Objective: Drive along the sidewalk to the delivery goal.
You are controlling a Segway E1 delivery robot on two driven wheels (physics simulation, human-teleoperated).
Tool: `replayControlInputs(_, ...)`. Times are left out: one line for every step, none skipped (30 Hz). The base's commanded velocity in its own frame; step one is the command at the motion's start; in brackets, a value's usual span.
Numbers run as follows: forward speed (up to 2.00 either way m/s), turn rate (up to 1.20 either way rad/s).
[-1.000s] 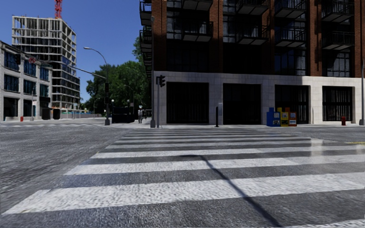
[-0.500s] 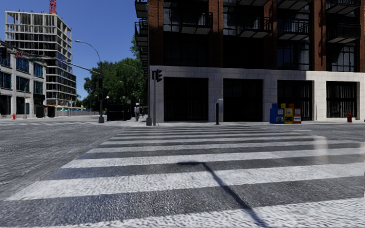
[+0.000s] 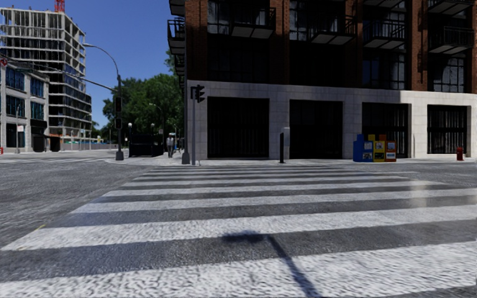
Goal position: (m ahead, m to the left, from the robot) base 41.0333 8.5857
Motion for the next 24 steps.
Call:
replayControlInputs(1.63, -0.24)
replayControlInputs(1.63, -0.24)
replayControlInputs(1.63, -0.24)
replayControlInputs(1.63, -0.25)
replayControlInputs(1.63, -0.26)
replayControlInputs(1.63, -0.26)
replayControlInputs(1.63, -0.26)
replayControlInputs(1.63, -0.26)
replayControlInputs(1.63, -0.26)
replayControlInputs(1.63, -0.26)
replayControlInputs(1.63, -0.26)
replayControlInputs(1.63, -0.26)
replayControlInputs(1.63, -0.26)
replayControlInputs(1.63, -0.26)
replayControlInputs(1.63, -0.26)
replayControlInputs(1.63, -0.26)
replayControlInputs(1.63, -0.26)
replayControlInputs(1.64, -0.26)
replayControlInputs(1.64, -0.26)
replayControlInputs(1.64, -0.26)
replayControlInputs(1.64, -0.26)
replayControlInputs(1.64, -0.26)
replayControlInputs(1.64, -0.26)
replayControlInputs(1.64, -0.26)
